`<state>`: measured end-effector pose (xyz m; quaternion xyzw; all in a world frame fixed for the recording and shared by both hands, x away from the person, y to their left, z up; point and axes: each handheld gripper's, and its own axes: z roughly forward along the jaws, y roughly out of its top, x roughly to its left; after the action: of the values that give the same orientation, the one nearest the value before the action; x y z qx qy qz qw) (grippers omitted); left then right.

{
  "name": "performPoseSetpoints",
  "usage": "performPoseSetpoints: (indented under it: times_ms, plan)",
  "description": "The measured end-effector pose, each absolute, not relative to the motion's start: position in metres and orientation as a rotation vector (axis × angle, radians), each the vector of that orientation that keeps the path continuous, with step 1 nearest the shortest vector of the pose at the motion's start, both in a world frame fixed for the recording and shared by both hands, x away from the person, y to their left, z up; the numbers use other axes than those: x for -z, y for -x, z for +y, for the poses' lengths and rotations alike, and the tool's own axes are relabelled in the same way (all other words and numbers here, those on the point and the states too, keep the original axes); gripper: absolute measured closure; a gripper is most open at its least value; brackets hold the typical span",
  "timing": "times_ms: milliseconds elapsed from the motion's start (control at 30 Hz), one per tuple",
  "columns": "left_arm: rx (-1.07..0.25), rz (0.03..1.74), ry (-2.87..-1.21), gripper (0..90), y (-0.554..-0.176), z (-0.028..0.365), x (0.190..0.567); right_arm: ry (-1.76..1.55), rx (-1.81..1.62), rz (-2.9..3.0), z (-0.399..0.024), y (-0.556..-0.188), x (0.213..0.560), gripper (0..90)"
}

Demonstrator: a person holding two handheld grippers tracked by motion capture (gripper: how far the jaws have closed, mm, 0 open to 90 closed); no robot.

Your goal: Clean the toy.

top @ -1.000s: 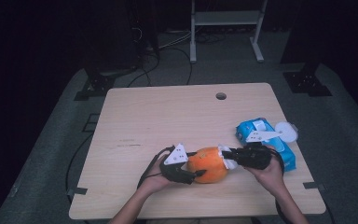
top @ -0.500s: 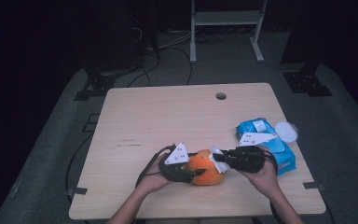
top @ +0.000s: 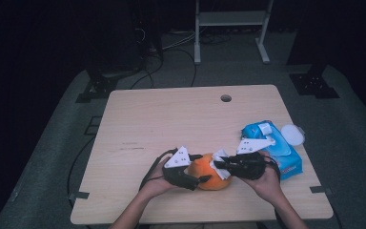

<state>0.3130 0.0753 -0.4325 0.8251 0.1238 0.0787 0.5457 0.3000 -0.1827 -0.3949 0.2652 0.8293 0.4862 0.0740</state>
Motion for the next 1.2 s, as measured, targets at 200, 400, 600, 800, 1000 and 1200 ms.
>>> performPoseSetpoints:
  times_ms: [200,400,600,800,1000,1200]
  plan:
    - [-0.14,0.284,-1.917,16.2,-0.32,0.078,0.441,-0.805,-1.456,2.494,-0.19,-0.302,0.395,79.0]
    - [-0.1,0.269,-1.93,16.5,-0.32,0.08,0.443,-0.828,-1.454,2.489,-0.195,-0.305,0.398,78.9]
    - [-0.085,0.246,-1.929,17.4,-0.319,0.083,0.441,-0.881,-1.465,2.476,-0.206,-0.31,0.401,78.9]
    - [-0.071,0.312,-1.981,12.1,-0.326,0.079,0.456,-0.919,-1.475,2.471,-0.215,-0.314,0.403,78.8]
    - [-0.092,0.342,-2.015,35.2,-0.322,0.079,0.443,-0.925,-1.51,2.46,-0.213,-0.313,0.402,78.8]
    - [-0.136,0.335,-2.08,43.2,-0.313,0.081,0.412,-0.971,-1.562,2.439,-0.217,-0.316,0.404,78.9]
